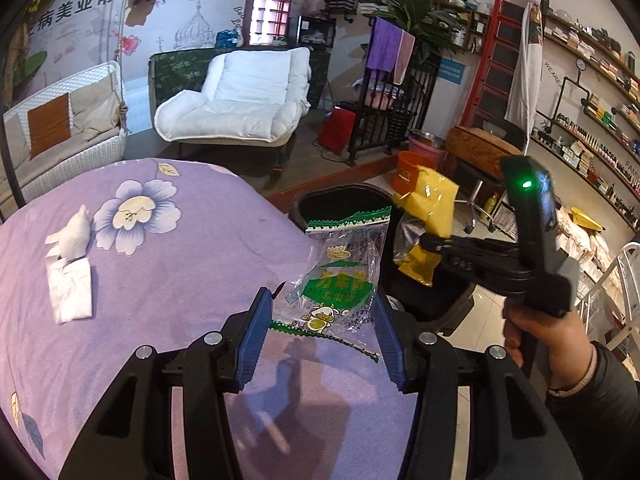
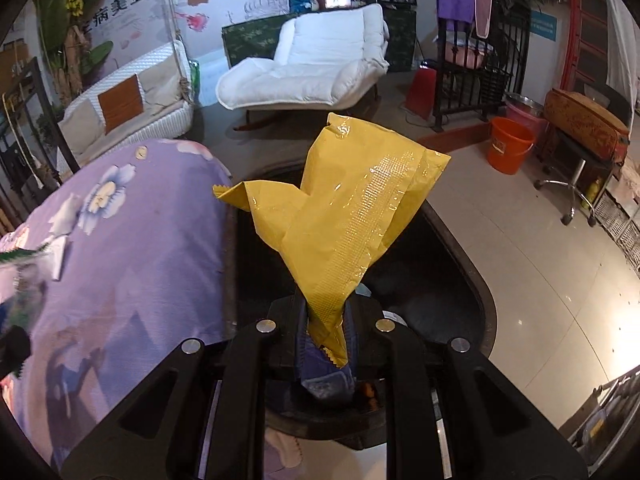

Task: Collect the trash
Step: 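Carry the yellow bag over the bin and release it with the right tool, then lower the clear snack packet into the bin and open the left tool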

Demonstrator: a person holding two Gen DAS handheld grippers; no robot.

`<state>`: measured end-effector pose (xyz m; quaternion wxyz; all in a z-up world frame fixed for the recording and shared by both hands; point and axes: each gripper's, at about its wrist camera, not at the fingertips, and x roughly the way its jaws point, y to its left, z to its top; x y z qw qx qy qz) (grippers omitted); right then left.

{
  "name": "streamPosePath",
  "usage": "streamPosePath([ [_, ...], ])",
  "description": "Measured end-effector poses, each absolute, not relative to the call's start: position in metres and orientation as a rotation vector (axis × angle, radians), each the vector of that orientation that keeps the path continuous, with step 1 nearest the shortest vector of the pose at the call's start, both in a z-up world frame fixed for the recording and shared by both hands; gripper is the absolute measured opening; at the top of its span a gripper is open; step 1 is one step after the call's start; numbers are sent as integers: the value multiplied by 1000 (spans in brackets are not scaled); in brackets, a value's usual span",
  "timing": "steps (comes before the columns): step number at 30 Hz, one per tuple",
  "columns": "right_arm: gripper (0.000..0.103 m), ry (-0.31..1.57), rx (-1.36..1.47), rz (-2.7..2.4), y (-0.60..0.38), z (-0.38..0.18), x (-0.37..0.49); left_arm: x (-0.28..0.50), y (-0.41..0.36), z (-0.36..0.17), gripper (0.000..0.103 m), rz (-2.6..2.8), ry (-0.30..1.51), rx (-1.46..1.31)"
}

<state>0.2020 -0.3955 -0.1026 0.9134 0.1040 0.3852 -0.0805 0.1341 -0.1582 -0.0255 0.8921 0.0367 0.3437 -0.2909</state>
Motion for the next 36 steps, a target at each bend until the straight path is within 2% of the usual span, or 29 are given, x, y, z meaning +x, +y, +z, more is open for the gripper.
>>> streamPosePath([
  [3, 17, 826, 221, -177, -398, -115, 210, 136, -166, -27, 51, -617, 721, 85],
  [4, 20, 834, 224, -178, -399, -118, 212, 136, -168, -27, 51, -619, 723, 86],
  [6, 39, 852, 238, -181, -402, -125, 216, 138, -173, -28, 51, -629, 735, 86],
  [7, 61, 851, 244, -190, -404, -128, 217, 139, -173, -29, 51, -634, 740, 84],
  [8, 74, 849, 244, -204, -405, -129, 217, 140, -176, -30, 51, -639, 744, 84],
  [27, 79, 636, 249, -349, -420, -98, 123, 176, -240, -43, 51, -718, 824, 91],
  [36, 80, 600, 299, -407, -436, -97, 92, 193, -276, -57, 51, -738, 881, 130],
])
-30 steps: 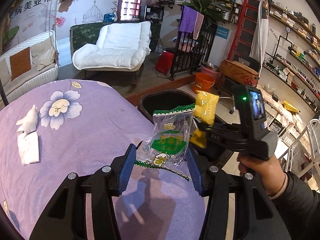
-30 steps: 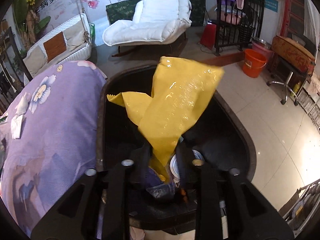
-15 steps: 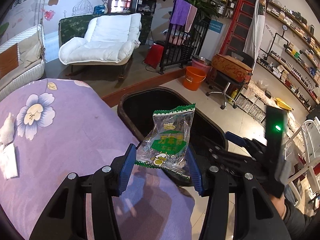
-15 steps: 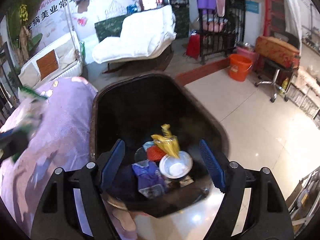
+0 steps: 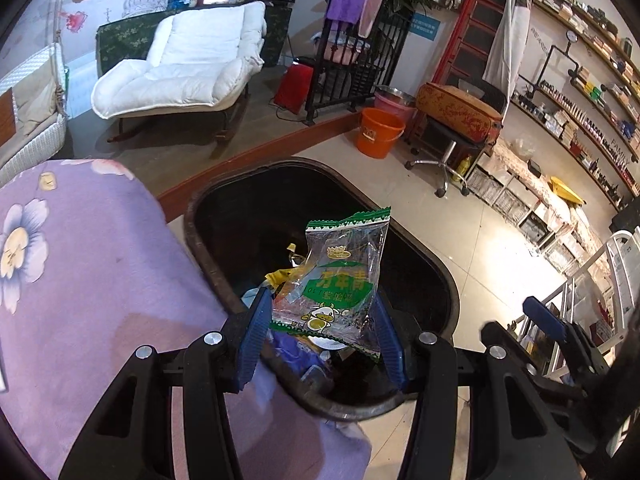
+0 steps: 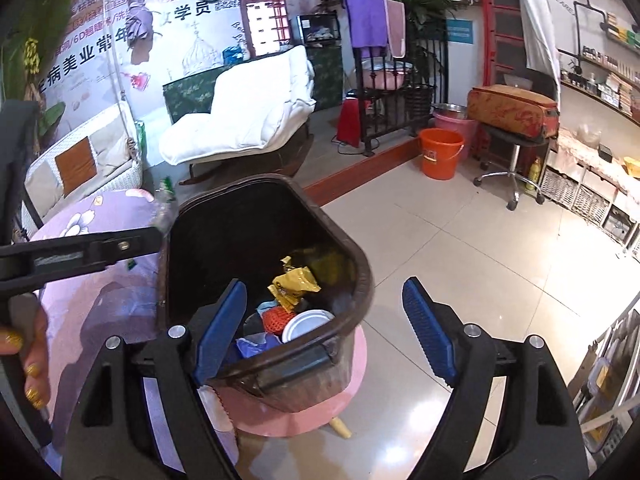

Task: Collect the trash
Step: 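Lower the clear snack packet into the bin and open the left tool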

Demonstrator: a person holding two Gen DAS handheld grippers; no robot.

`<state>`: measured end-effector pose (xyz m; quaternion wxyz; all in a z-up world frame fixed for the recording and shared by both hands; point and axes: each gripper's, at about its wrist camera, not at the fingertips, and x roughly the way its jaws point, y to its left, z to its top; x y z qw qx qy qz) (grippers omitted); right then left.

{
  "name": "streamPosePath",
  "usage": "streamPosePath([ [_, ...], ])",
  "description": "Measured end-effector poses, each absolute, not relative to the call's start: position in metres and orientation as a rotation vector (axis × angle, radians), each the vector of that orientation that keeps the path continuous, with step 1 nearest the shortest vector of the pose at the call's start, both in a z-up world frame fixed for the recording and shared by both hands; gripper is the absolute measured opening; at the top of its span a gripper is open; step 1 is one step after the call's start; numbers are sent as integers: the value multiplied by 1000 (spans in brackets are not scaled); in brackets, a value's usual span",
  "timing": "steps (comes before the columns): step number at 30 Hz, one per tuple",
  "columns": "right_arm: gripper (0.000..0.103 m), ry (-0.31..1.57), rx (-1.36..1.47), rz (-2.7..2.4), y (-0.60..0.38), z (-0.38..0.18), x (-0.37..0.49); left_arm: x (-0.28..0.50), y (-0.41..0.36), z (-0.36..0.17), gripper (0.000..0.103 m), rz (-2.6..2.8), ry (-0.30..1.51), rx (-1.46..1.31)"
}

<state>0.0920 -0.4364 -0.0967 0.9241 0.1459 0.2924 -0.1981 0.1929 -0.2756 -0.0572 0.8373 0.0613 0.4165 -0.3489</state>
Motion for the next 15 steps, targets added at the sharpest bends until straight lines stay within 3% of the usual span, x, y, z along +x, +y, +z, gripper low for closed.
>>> streamPosePath([
  [6, 81, 594, 334, -442, -452, -98, 81, 201, -300, -66, 54, -765, 927, 170],
  [11, 84, 588, 353, -462, -458, -99, 75, 203, -317, -74, 79, -765, 944, 216],
  [15, 86, 579, 377, -472, -463, -98, 72, 203, -312, -75, 82, -765, 956, 187],
])
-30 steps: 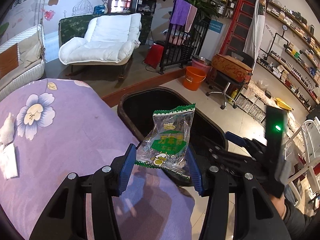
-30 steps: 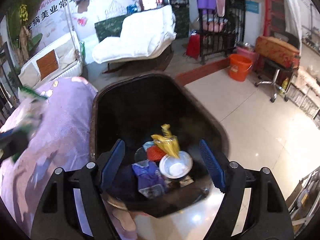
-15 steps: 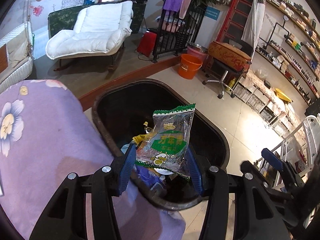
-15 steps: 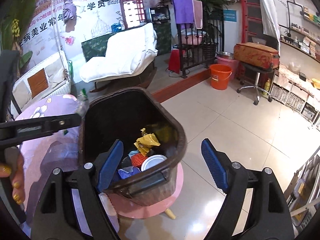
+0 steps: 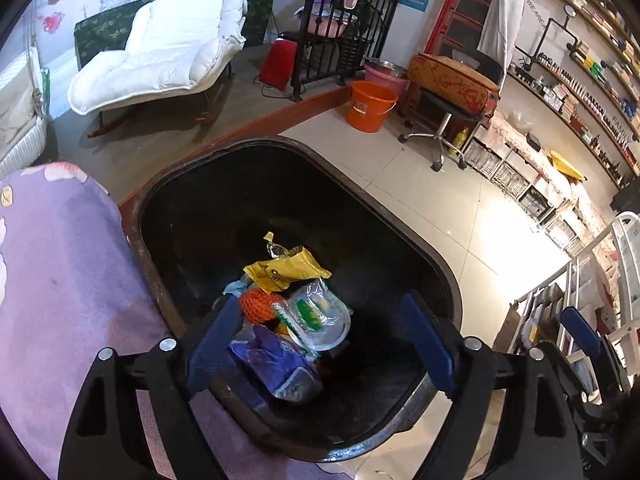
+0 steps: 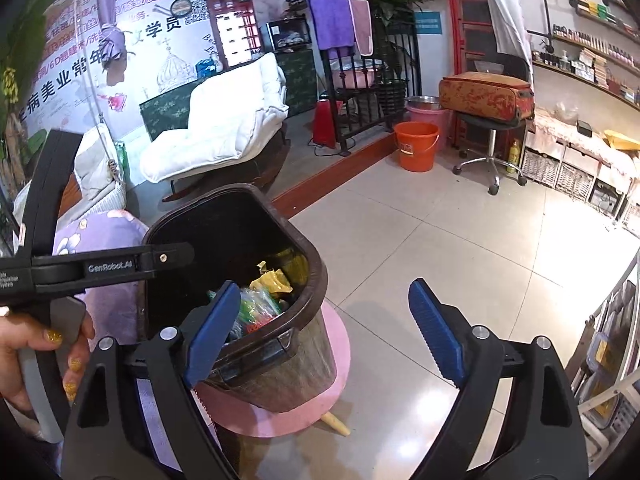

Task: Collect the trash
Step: 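Lower the clear snack packet into the bin and open the left tool, then raise both open tools away from the bin toward the white tissues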

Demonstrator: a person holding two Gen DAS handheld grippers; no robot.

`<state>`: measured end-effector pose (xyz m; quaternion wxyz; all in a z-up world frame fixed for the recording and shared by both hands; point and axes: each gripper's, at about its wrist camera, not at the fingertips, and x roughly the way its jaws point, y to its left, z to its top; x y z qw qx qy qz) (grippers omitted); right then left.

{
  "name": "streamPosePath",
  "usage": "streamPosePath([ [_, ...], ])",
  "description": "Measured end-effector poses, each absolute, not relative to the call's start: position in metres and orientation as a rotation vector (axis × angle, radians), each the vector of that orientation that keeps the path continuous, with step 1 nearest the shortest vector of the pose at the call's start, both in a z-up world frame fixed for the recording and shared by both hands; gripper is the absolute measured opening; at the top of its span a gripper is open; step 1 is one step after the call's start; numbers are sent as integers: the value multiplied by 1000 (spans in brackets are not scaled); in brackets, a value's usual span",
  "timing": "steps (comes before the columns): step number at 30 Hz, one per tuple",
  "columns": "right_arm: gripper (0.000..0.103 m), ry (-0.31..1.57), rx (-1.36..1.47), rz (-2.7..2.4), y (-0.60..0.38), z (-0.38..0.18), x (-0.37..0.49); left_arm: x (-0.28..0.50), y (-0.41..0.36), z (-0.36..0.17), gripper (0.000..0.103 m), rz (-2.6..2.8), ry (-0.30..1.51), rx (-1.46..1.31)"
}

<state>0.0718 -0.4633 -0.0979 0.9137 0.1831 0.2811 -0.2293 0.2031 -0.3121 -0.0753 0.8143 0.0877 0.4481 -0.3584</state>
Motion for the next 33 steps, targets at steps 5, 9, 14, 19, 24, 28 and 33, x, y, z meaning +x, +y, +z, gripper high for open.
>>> streamPosePath([
  [5, 86, 575, 386, -465, -463, -98, 71, 192, -303, -66, 85, -760, 916, 182],
  [9, 86, 575, 387, -440, -456, -96, 75, 180, -290, -58, 86, -736, 874, 196],
  [14, 86, 573, 374, -391, -443, -90, 84, 168, -260, -48, 86, -685, 829, 194],
  [19, 86, 582, 352, -335, -422, -86, 95, 162, -228, -40, 88, -631, 804, 148],
  [24, 86, 585, 337, -279, -403, -81, 105, 162, -196, -39, 88, -550, 793, 129],
  [28, 86, 594, 325, -225, -386, -78, 115, 159, -167, -38, 88, -483, 773, 116],
  [33, 86, 622, 321, -124, -367, -73, 127, 163, -130, -44, 88, -360, 761, 148],
])
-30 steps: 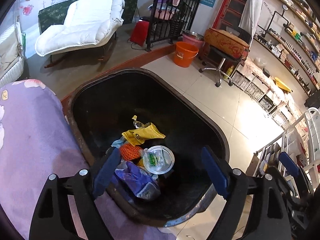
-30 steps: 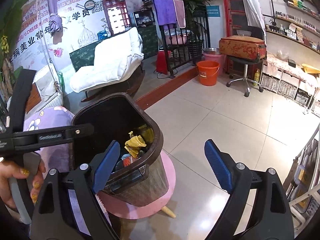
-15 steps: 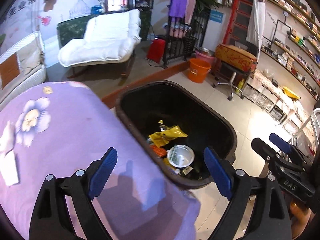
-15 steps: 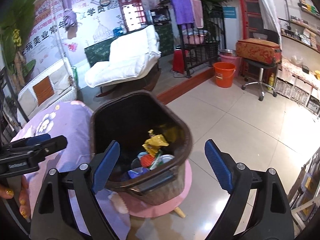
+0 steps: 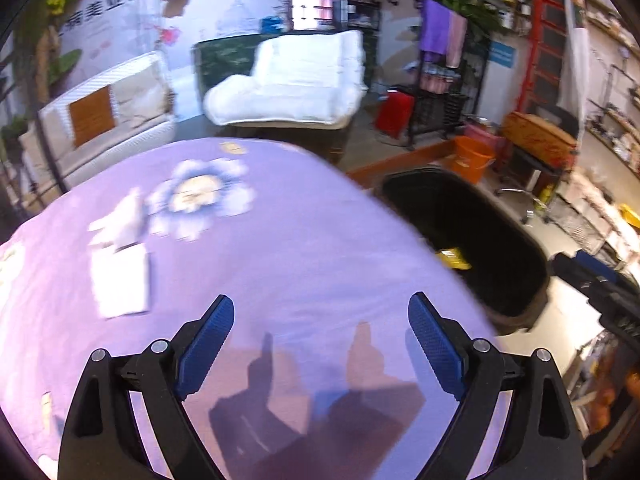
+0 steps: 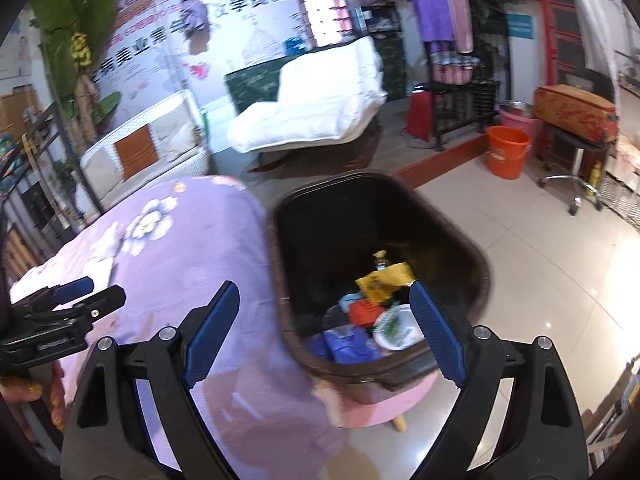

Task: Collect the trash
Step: 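Raise both open tools away from the bin toward the white tissues, then grasp the crumpled white tissue with the left tool while the right tool grasps the folded tissue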

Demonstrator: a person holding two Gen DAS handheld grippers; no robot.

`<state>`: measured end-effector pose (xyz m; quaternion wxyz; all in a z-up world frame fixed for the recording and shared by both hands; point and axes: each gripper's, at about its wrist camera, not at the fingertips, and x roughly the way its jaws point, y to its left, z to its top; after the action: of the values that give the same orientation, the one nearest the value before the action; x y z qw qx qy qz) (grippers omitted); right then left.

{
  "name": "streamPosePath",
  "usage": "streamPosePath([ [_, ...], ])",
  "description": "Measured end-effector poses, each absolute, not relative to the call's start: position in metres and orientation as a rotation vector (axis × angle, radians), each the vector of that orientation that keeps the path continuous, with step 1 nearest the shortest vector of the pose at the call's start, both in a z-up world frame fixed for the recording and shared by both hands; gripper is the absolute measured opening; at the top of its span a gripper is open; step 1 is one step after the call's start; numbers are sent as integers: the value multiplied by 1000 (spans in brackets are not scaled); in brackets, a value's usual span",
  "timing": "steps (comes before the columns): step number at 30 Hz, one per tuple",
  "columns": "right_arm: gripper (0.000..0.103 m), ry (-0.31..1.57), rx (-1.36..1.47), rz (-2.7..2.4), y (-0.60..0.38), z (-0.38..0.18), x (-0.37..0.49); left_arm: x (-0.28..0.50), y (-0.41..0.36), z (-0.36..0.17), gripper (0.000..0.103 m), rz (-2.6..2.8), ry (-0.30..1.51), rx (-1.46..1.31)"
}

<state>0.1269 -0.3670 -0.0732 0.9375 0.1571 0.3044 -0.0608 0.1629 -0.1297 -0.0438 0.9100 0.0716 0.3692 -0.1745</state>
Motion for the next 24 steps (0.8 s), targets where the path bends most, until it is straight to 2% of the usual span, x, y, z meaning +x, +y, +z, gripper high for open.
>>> streamPosePath([
  [10, 86, 652, 239, 41, -309, -60, 155, 215, -40, -54, 88, -117, 820, 144],
  [21, 86, 660, 182, 120, -265, -48, 176, 265, -22, -74, 72, -123, 926, 126],
  [24, 86, 671, 179, 135, -257, -48, 182, 270, -20, -80, 60, -118, 952, 119],
])
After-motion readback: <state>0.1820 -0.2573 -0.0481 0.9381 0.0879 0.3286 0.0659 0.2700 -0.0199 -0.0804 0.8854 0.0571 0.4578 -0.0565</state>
